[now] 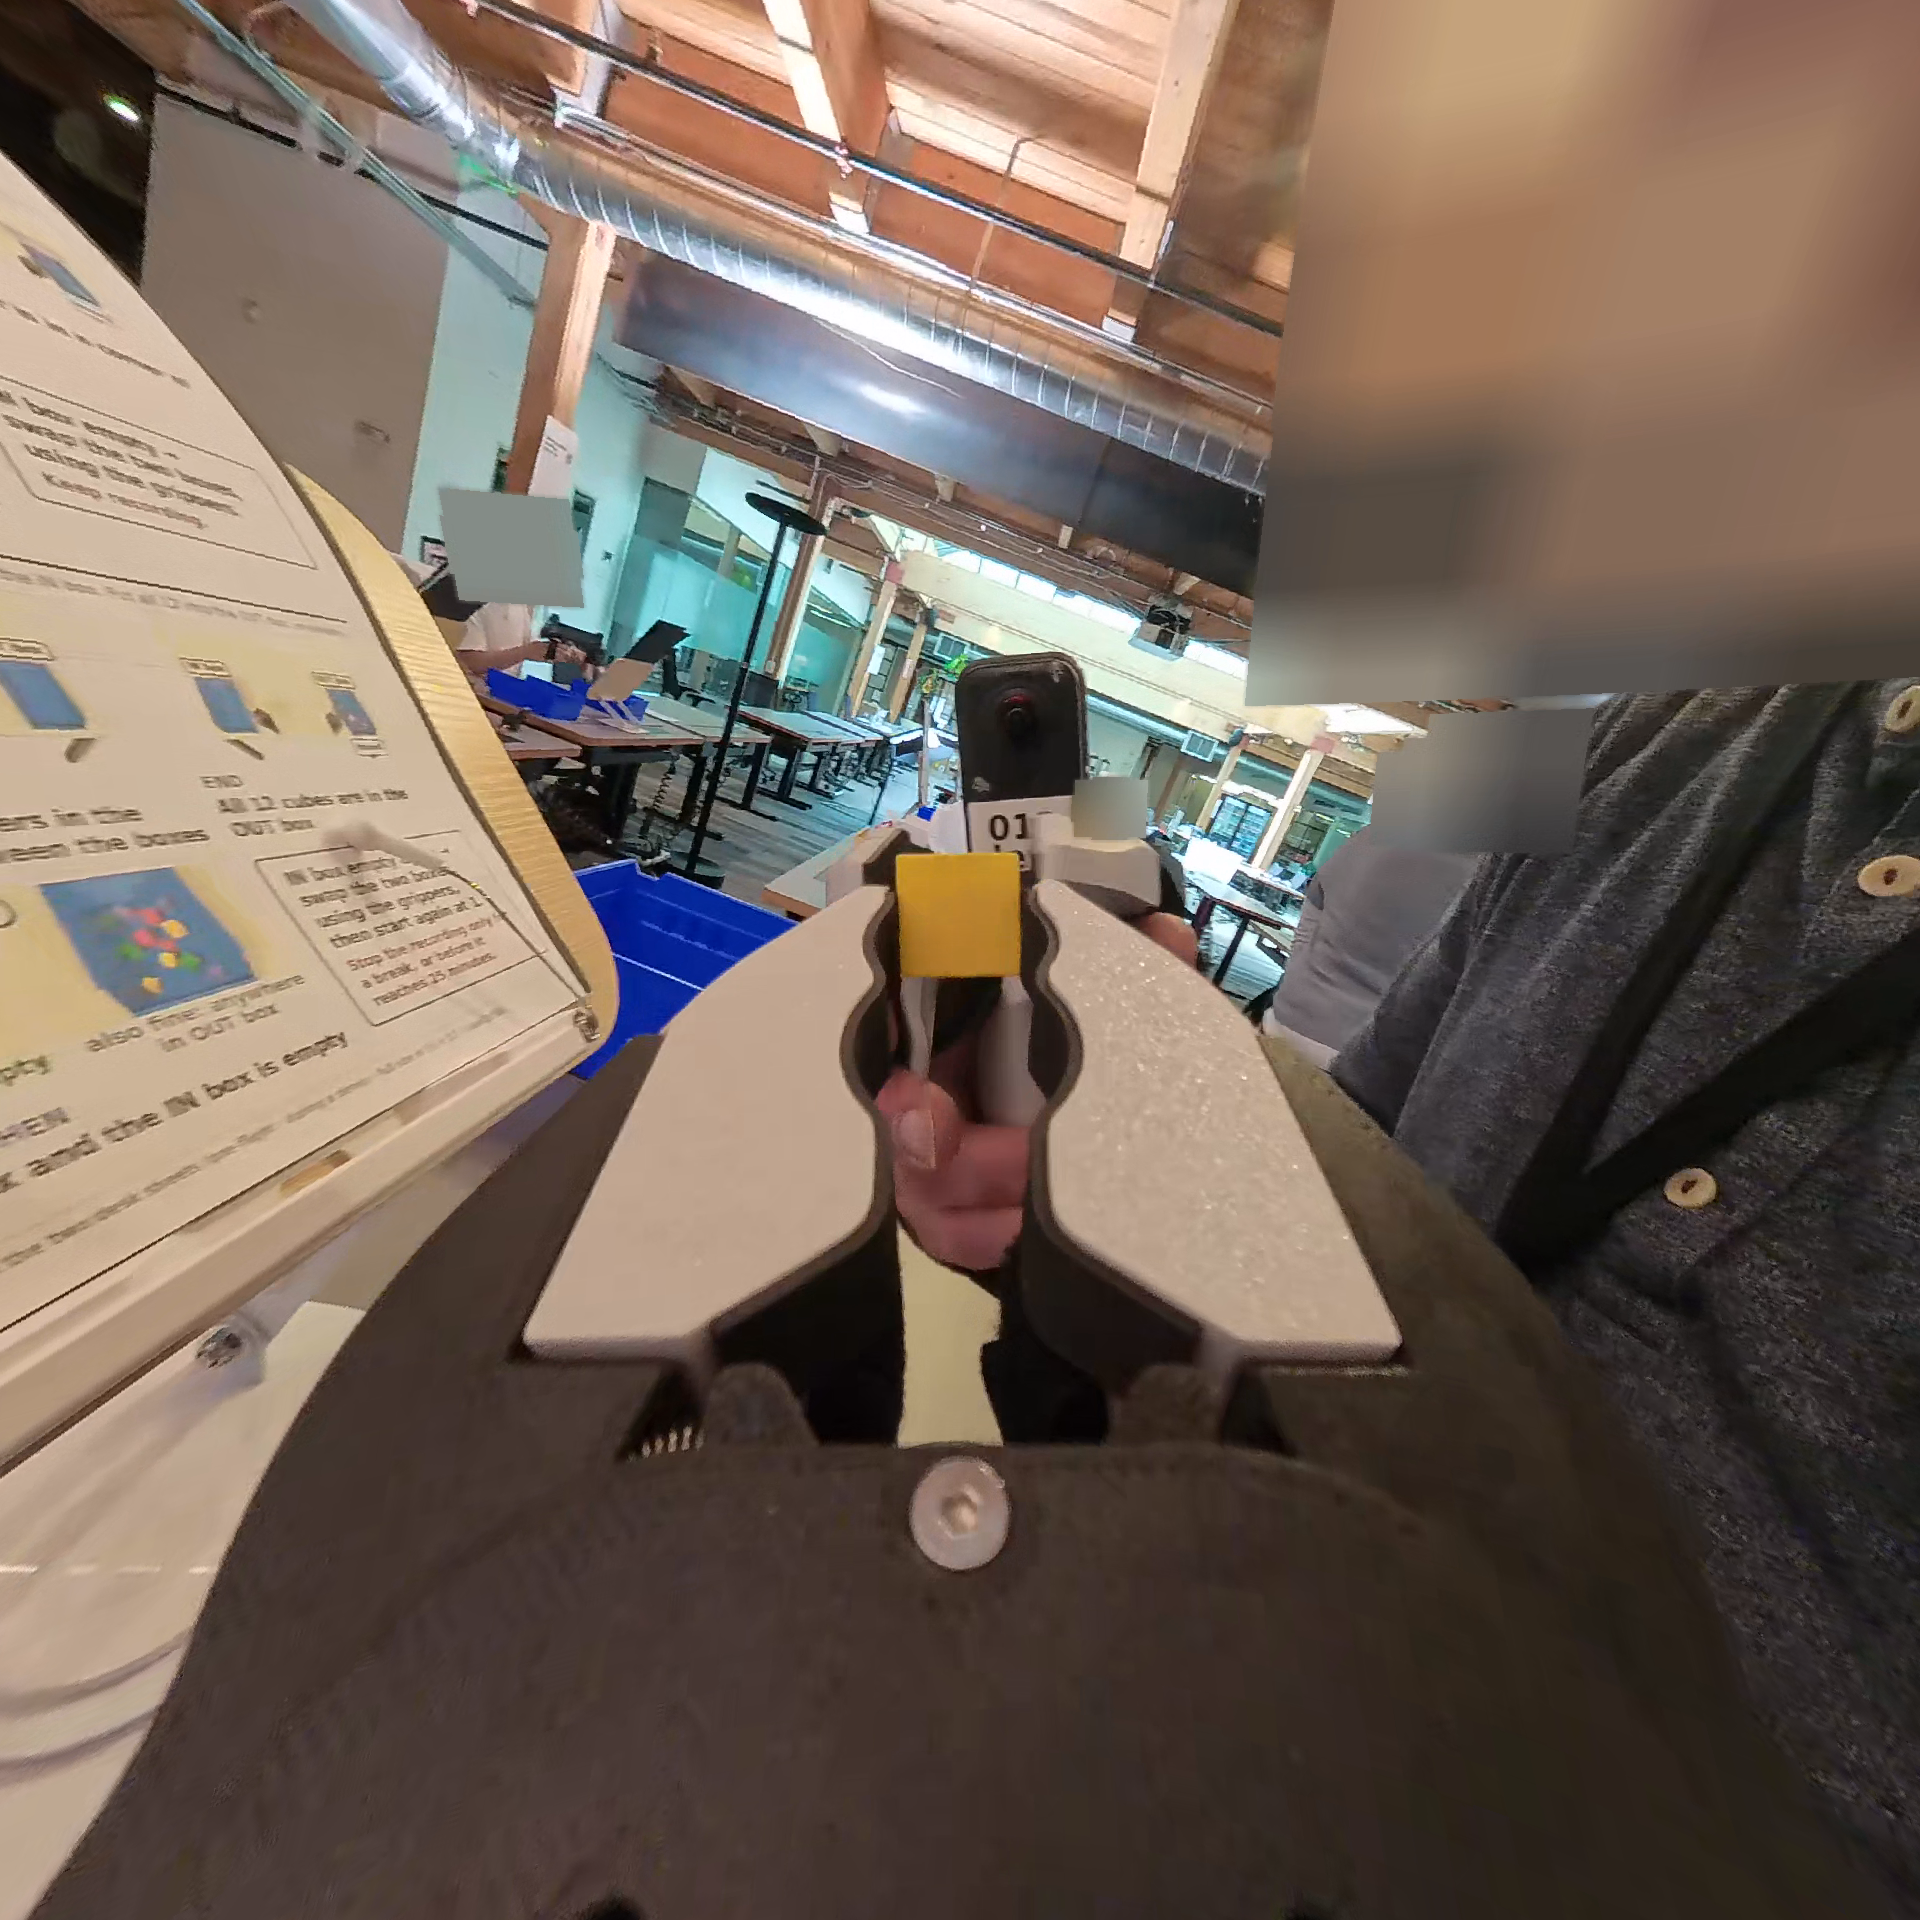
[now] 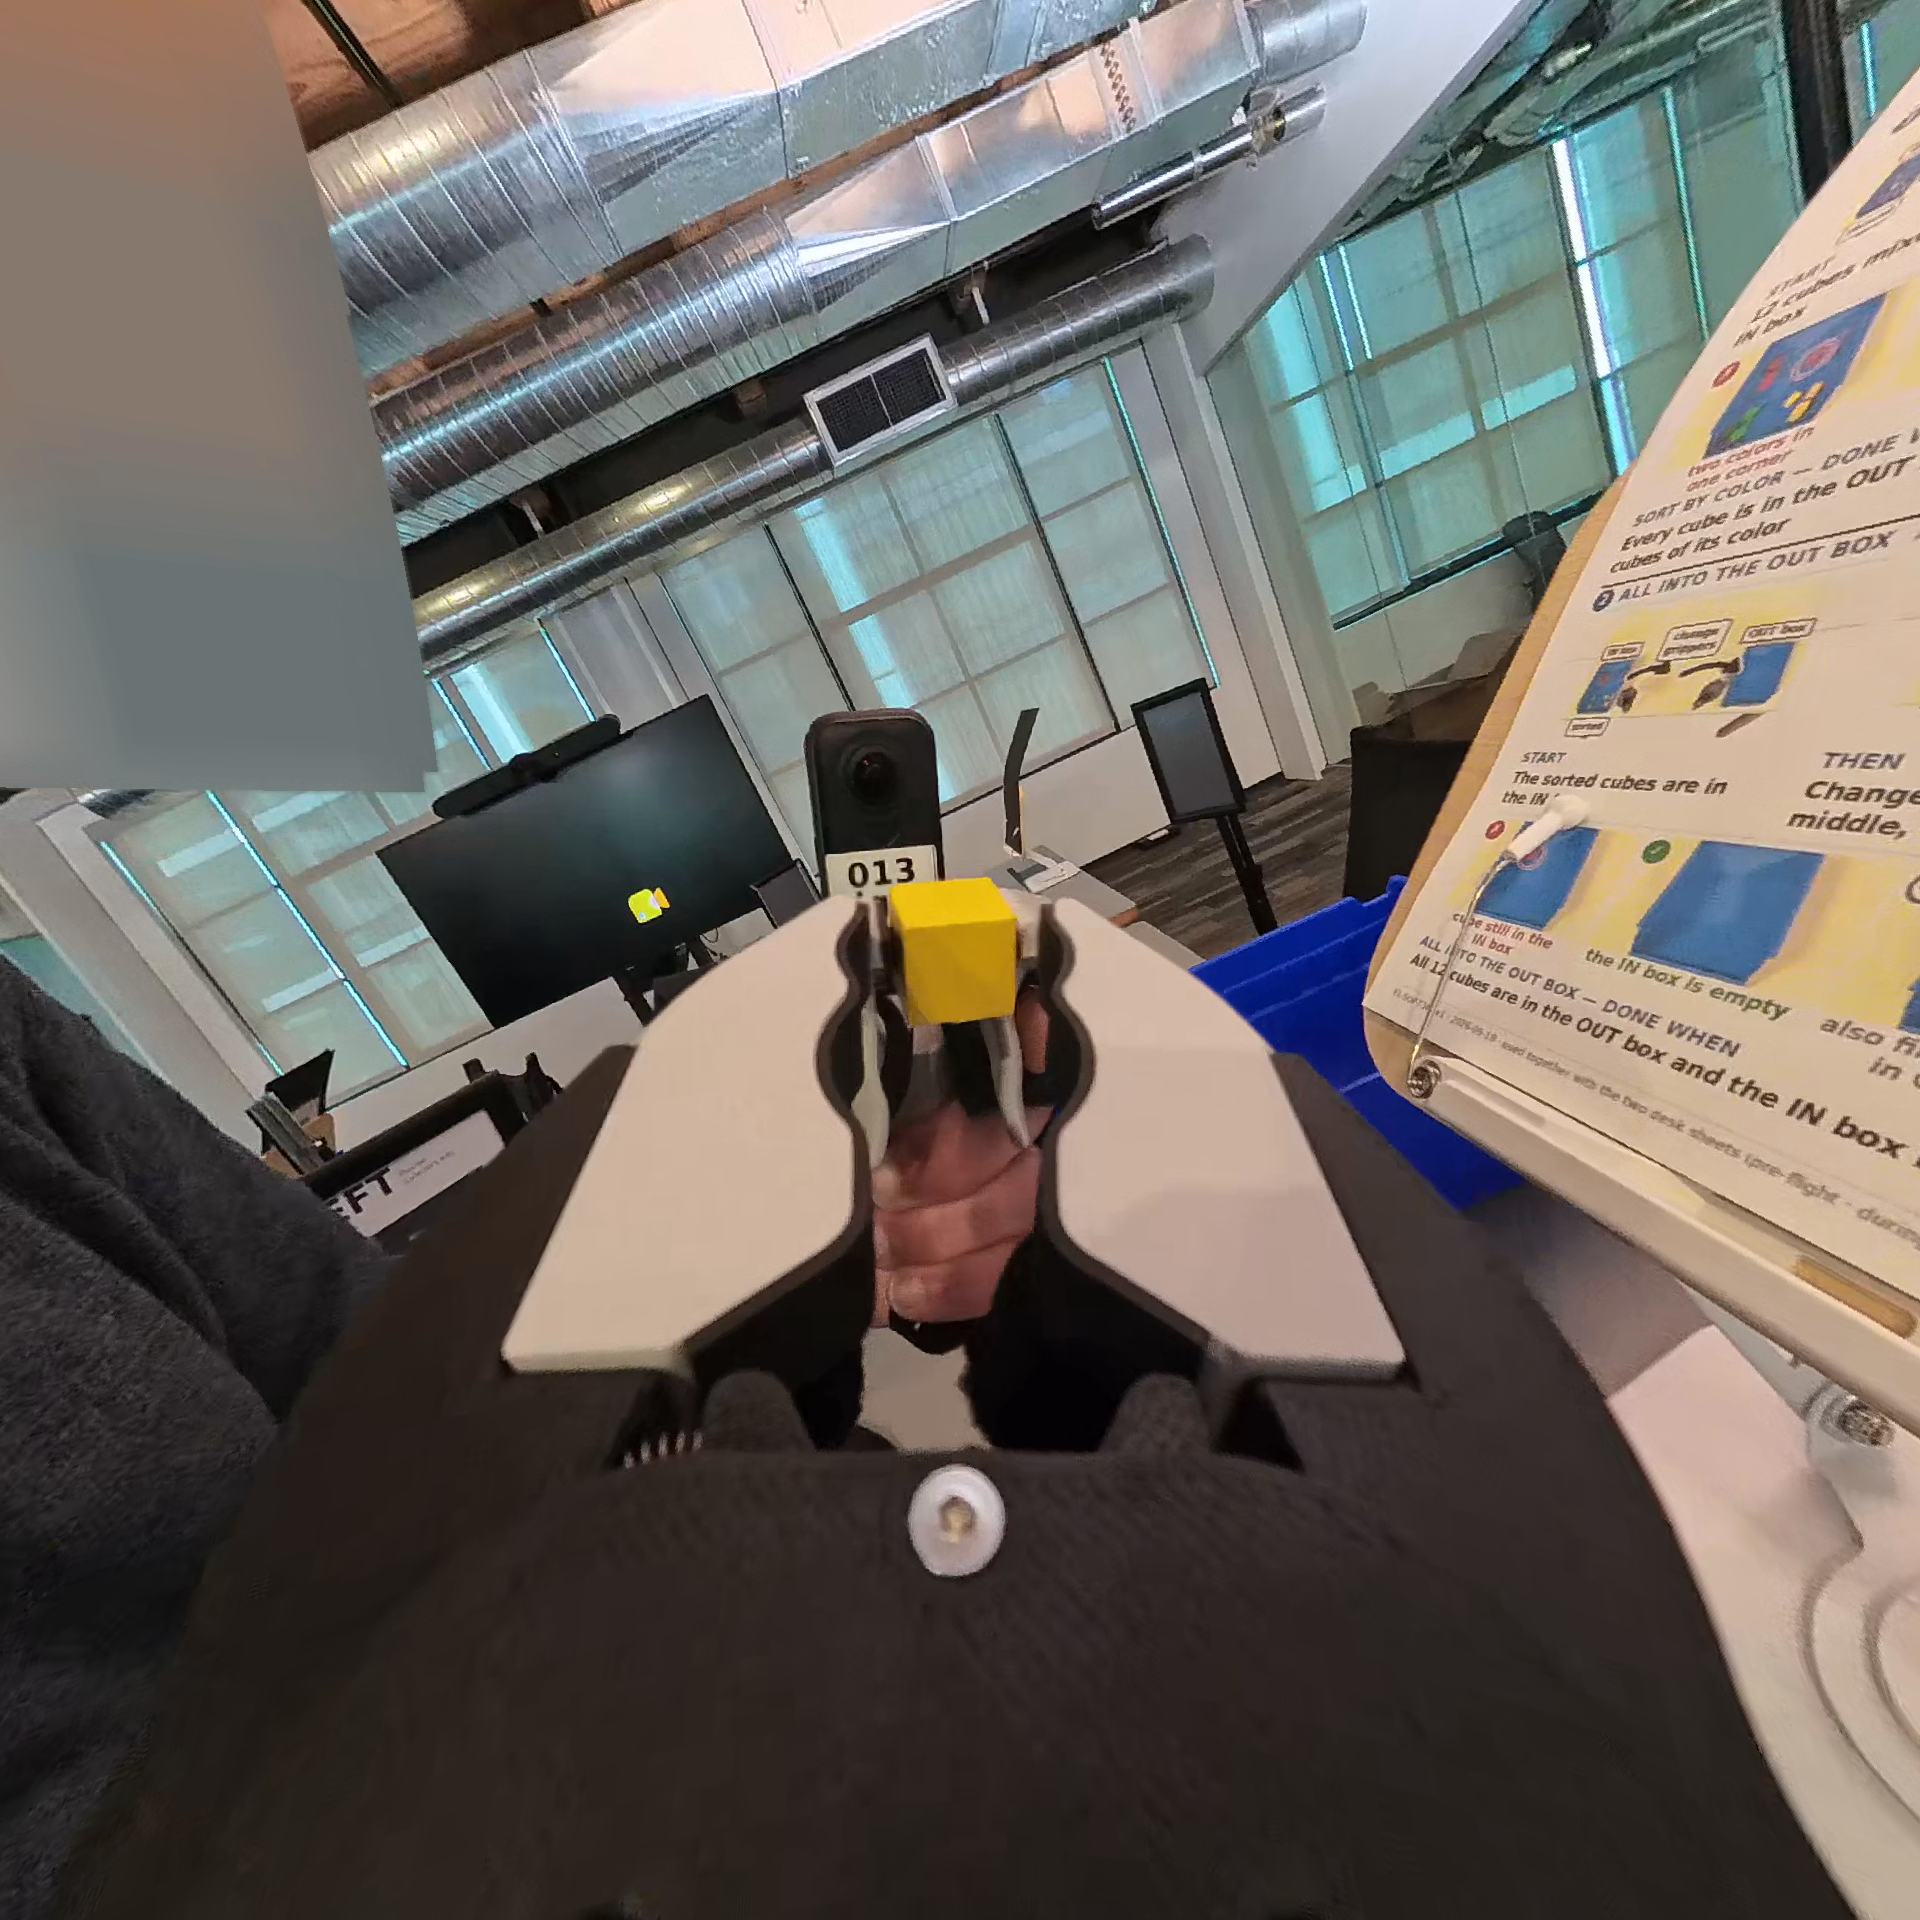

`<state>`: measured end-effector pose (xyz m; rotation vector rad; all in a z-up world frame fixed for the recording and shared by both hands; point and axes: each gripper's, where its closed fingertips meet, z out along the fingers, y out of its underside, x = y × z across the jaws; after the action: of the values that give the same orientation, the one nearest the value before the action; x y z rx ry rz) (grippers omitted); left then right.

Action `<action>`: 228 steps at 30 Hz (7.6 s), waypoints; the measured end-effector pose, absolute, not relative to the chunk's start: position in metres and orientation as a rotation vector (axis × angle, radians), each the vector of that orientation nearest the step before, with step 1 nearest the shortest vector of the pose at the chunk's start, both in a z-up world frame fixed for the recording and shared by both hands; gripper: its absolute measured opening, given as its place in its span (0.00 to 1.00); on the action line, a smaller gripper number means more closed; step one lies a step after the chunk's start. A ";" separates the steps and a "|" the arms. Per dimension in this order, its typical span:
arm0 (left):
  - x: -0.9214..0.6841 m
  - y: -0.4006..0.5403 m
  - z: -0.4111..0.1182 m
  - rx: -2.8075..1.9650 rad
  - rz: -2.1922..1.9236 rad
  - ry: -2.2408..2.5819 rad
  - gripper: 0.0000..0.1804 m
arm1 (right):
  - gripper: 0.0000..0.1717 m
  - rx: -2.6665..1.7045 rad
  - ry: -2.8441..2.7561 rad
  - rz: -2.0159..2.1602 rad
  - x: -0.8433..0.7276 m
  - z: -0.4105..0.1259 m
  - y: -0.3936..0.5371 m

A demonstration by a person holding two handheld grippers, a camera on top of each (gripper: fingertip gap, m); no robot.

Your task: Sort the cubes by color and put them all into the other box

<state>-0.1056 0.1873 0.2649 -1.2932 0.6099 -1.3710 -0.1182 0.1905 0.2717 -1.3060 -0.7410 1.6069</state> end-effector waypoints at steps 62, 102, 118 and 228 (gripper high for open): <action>-0.143 0.217 0.243 -1.386 -1.259 0.532 0.00 | 0.13 -2.429 -0.025 -0.172 0.349 0.006 0.437; -0.358 0.233 0.032 -2.507 -0.357 0.878 0.24 | 0.11 -1.900 -0.507 0.359 0.129 0.138 0.338; -0.362 0.240 0.015 -2.503 -0.344 0.908 0.15 | 0.11 -1.777 -0.669 0.550 0.069 0.167 0.311; -0.363 0.291 0.003 -2.512 -0.237 0.750 0.20 | 0.12 -1.941 -0.644 0.475 0.101 0.128 0.303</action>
<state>-0.3627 0.2907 0.0027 -2.5125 0.7497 -0.2374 0.1012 0.3029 0.1284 -1.9415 -0.6444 0.4753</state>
